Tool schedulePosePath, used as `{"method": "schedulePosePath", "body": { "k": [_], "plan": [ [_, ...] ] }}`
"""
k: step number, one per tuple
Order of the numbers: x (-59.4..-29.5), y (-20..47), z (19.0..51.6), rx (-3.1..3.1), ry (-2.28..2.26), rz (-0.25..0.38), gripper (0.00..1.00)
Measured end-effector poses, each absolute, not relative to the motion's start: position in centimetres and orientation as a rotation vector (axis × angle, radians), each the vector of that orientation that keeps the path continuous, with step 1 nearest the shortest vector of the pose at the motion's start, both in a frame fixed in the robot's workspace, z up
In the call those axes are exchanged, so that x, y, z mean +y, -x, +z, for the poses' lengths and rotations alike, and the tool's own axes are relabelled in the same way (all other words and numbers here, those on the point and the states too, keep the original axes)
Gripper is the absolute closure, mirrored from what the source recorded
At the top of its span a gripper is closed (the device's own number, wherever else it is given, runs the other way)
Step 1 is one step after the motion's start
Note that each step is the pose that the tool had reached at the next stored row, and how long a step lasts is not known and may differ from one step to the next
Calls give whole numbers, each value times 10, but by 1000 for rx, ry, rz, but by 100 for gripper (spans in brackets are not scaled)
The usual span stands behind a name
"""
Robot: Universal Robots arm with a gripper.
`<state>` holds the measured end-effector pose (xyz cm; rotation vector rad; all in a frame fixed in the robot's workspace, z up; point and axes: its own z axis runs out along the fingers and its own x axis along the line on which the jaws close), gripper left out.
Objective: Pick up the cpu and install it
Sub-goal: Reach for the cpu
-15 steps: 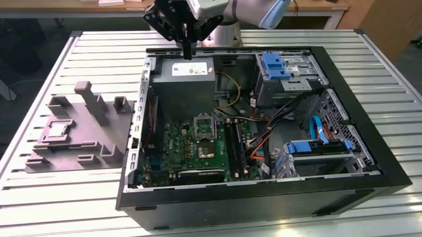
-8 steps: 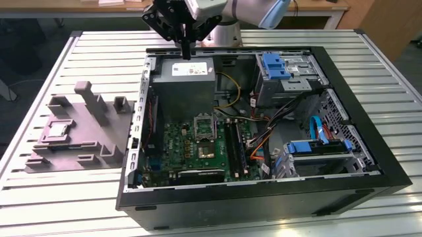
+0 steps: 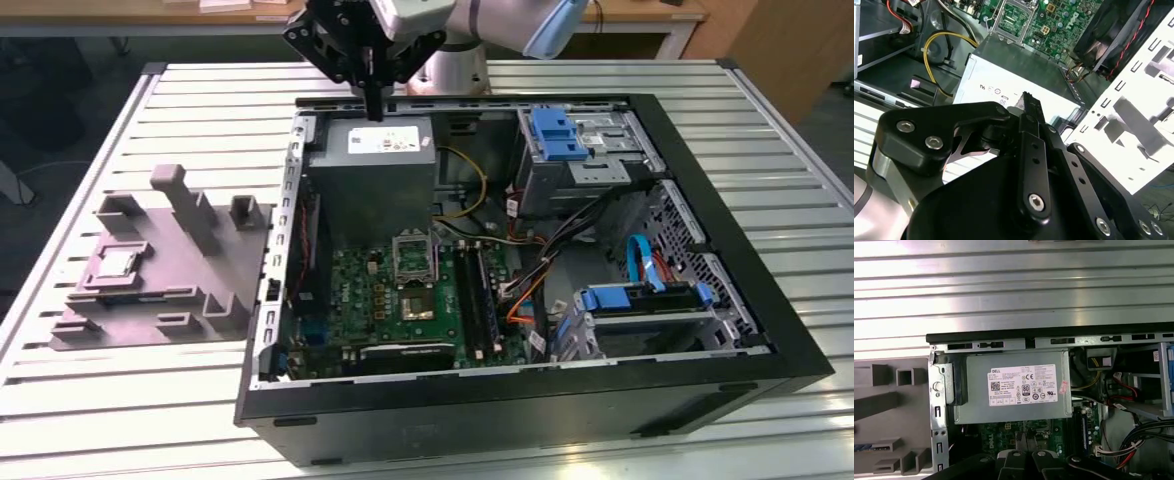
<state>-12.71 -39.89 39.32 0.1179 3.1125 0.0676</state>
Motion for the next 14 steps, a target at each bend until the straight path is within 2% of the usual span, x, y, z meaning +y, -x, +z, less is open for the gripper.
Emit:
{"method": "schedulePosePath", "body": {
  "k": [14],
  "plan": [
    [-399,137,393,3113,-118,68,89]
  ]
}}
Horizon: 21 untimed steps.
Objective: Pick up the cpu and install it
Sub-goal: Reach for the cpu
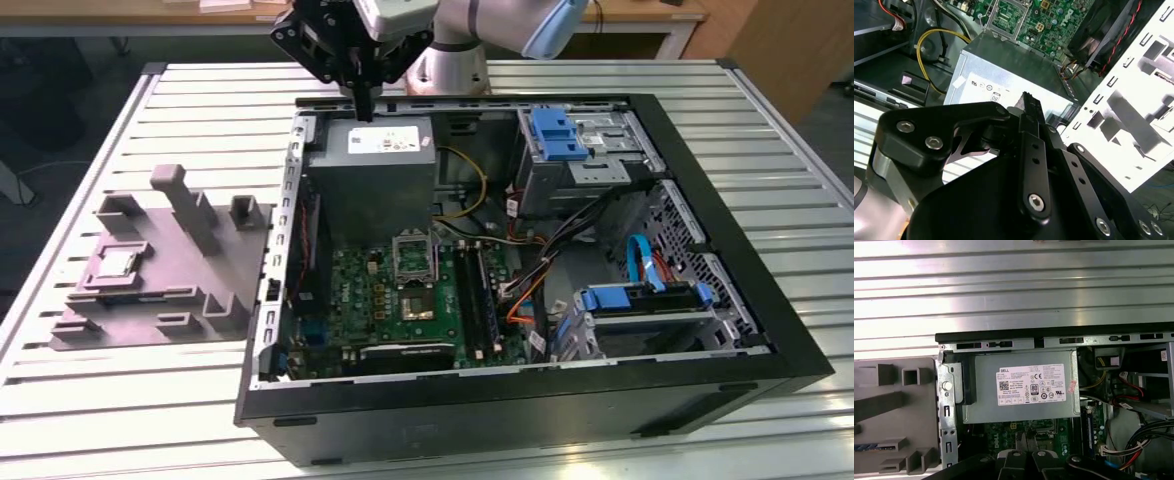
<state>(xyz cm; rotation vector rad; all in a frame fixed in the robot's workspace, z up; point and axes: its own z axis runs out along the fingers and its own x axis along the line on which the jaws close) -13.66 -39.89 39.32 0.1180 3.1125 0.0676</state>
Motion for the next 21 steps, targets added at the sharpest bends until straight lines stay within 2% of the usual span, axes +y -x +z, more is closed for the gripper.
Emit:
{"method": "schedulePosePath", "body": {
  "k": [21],
  "plan": [
    [-399,144,393,3113,-118,68,89]
  ]
}}
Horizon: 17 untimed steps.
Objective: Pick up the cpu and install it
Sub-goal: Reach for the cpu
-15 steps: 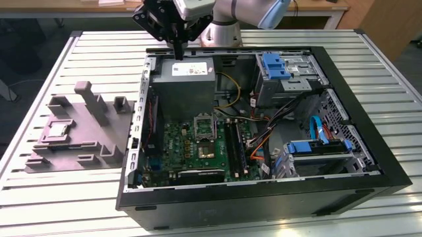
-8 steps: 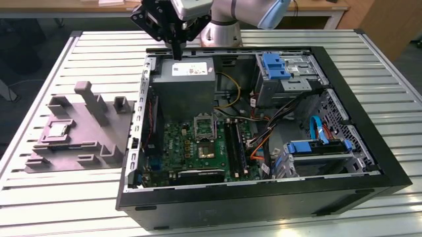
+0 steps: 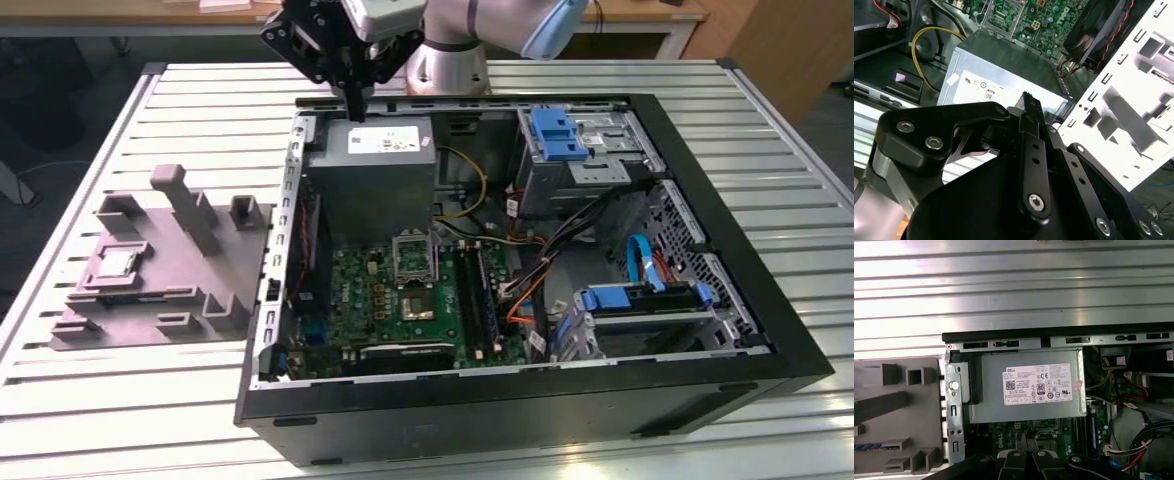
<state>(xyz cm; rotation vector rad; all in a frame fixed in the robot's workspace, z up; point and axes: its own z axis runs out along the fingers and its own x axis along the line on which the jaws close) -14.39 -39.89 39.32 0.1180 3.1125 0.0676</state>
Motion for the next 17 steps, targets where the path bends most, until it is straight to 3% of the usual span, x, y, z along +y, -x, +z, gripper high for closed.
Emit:
{"method": "schedulePosePath", "body": {
  "k": [17],
  "plan": [
    [-399,148,393,3112,-118,68,89]
  ]
}}
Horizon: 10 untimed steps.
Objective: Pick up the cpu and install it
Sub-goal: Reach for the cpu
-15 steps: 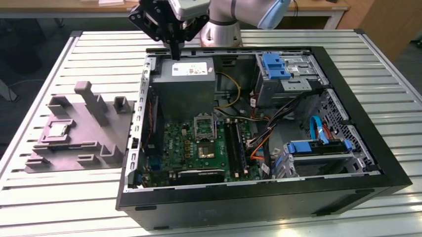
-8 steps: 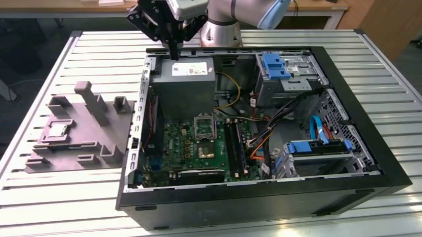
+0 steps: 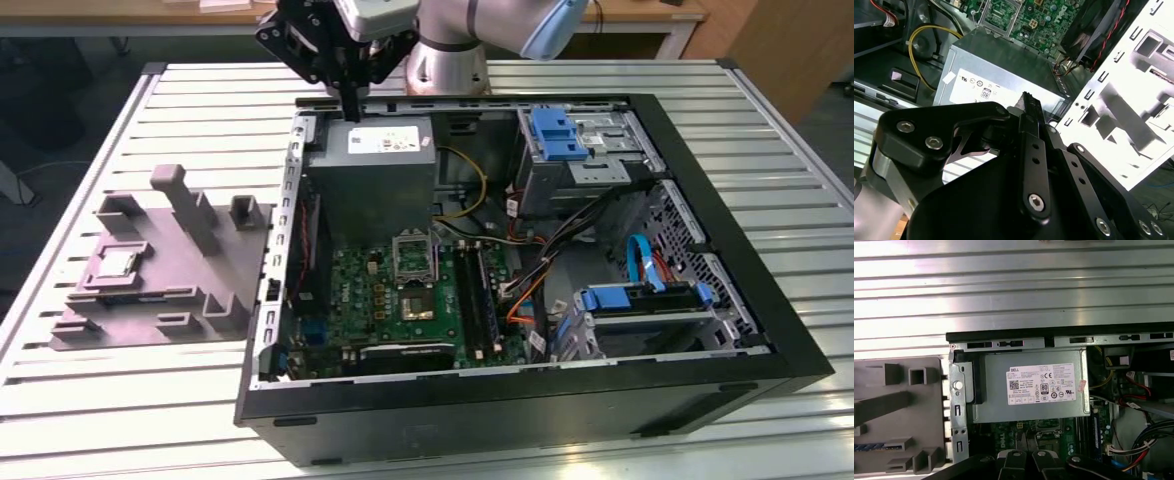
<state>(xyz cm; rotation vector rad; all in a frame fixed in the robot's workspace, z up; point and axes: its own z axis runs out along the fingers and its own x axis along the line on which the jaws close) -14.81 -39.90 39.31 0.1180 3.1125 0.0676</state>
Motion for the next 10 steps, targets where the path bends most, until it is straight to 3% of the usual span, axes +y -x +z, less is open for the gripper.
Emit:
{"method": "schedulePosePath", "body": {
  "k": [10],
  "plan": [
    [-399,150,393,3113,-118,68,89]
  ]
}}
